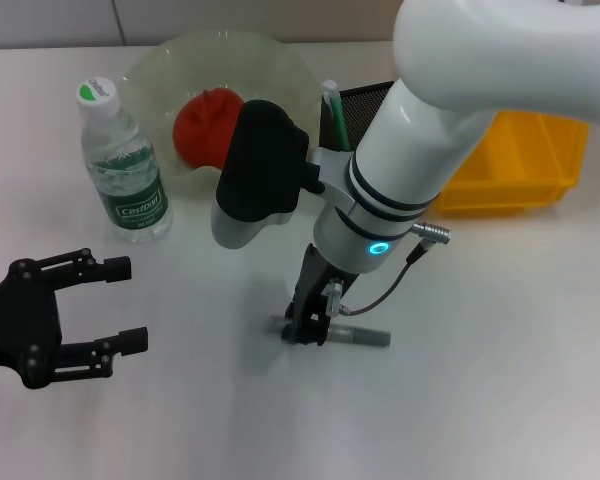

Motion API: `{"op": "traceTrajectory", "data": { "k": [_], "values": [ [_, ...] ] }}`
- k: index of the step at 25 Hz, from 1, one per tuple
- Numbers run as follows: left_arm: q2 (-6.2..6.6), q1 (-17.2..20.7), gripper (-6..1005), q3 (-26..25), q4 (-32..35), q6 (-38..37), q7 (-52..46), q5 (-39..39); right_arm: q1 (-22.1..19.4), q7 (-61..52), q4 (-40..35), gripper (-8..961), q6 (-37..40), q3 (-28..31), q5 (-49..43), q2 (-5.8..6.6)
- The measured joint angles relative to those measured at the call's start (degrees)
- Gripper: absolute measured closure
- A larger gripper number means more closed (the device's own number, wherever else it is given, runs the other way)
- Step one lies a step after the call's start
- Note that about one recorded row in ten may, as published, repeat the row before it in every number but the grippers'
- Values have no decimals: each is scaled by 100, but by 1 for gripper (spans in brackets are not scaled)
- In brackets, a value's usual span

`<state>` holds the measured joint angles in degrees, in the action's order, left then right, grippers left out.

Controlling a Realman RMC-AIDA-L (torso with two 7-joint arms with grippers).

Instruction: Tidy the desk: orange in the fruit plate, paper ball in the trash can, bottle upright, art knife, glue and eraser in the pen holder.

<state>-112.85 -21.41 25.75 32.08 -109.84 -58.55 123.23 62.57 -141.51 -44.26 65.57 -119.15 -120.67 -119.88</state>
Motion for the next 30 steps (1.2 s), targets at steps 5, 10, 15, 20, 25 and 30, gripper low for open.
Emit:
{"op": "traceTrajectory", "data": {
  "k": [5,10,15,20,25,30],
  "values": [
    [-6,-23,201,0,0,1,-6,0,-1,15,-16,760,-9,-37,0,0],
    [-9,-33,201,0,0,8,-11,0,-137,38,-229,792,46,139,-12,0],
    [-8,-30,201,-1,0,11,-16,0,-609,390,-579,808,161,1011,-30,23],
    [-4,-25,201,-14,0,10,-16,-11,-990,783,-755,812,265,1871,94,22],
    [-1,-21,201,-17,0,15,-16,-19,-1541,1776,-786,814,437,2764,993,59],
    [7,-20,201,-20,0,12,-16,-19,-2077,3034,-460,814,828,3555,2169,61]
  ]
}}
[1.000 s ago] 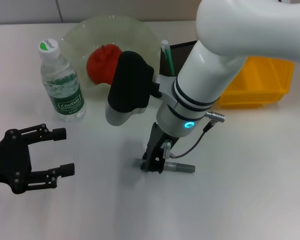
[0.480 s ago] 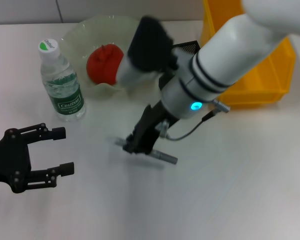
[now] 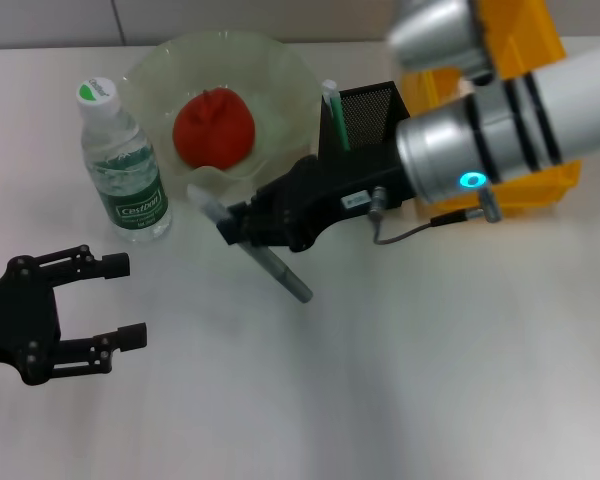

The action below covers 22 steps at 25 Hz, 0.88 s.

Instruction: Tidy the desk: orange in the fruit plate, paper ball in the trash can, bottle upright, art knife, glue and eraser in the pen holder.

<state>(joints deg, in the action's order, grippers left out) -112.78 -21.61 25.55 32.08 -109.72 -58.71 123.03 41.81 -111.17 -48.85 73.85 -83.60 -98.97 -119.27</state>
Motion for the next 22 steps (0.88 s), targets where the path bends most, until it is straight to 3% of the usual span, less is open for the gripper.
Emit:
{"op": "traceTrajectory", "data": {
  "k": [3,4,9,13,22],
  "values": [
    [1,2,201,-26,0,-5,1,0,-265,1074,663,815,262,354,949,5],
    [1,2,201,-26,0,-5,1,0,-265,1074,663,815,262,354,949,5],
    [-12,17,201,-53,-1,-15,33,1,-387,2227,2030,815,749,1031,2108,5],
    [-28,17,201,-52,-7,-21,39,2,-411,2088,2720,816,929,1687,2433,2],
    [-57,1,201,-47,-9,-29,56,2,-487,1669,3045,816,800,2617,2445,0]
  ]
}}
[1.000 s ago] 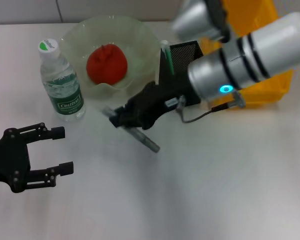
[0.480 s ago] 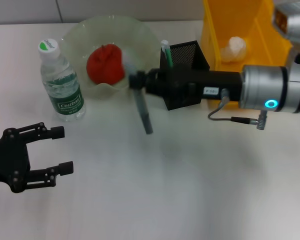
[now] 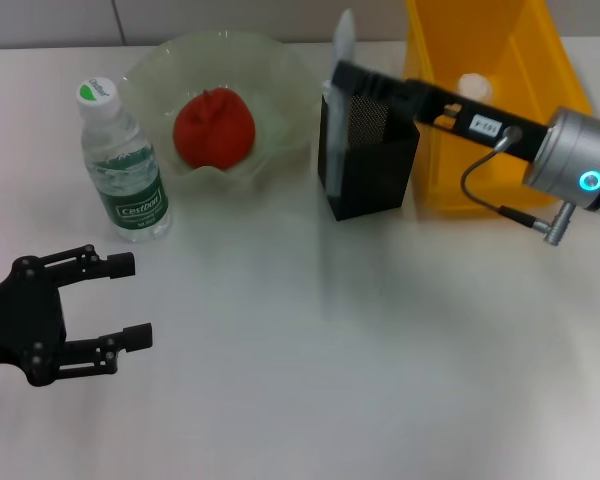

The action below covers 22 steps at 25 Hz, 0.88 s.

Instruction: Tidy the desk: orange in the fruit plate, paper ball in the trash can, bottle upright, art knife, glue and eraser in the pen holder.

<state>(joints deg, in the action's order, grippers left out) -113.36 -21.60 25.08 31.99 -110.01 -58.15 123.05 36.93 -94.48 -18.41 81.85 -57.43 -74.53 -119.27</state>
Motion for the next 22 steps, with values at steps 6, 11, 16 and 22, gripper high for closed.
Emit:
{"op": "traceTrajectory", "data": {
  "k": [6,11,16,22],
  "values": [
    [-13,35,201,-3,1,-10,11,-1,-100,-43,69,815,-512,755,17,-6],
    [-13,44,201,-4,1,-13,15,-1,-107,56,52,815,-812,996,73,-13],
    [-14,43,201,-4,0,-12,21,-1,-16,807,78,815,-961,1009,259,-31],
    [-26,27,201,-3,1,-12,23,-1,193,1991,318,820,-1077,1007,302,-44]
  ]
}}
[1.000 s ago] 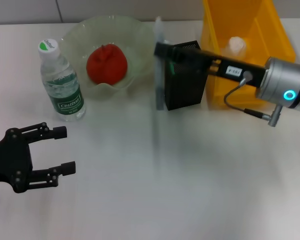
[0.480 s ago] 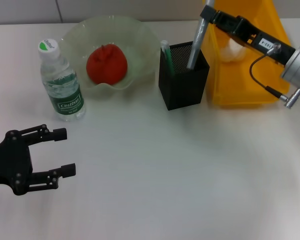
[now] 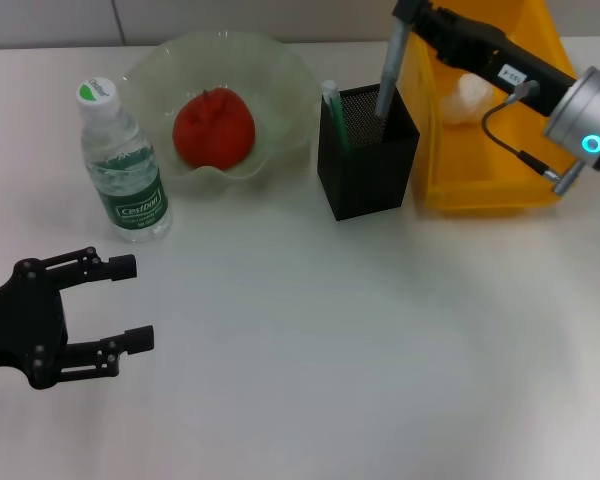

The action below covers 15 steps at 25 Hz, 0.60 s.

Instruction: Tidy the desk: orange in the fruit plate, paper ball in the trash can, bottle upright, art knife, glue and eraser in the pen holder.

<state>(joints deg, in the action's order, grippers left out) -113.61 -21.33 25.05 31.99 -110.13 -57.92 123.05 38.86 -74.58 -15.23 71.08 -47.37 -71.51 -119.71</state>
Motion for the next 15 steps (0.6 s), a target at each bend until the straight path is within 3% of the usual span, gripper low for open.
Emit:
{"op": "traceTrajectory", "data": {
  "k": [9,15],
  "values": [
    [-3,-20,201,0,0,1,6,-9,206,2362,593,819,-168,-5,6,-17],
    [-3,-23,201,0,0,1,9,-25,205,2969,727,819,-173,3,6,-17]
  ]
}}
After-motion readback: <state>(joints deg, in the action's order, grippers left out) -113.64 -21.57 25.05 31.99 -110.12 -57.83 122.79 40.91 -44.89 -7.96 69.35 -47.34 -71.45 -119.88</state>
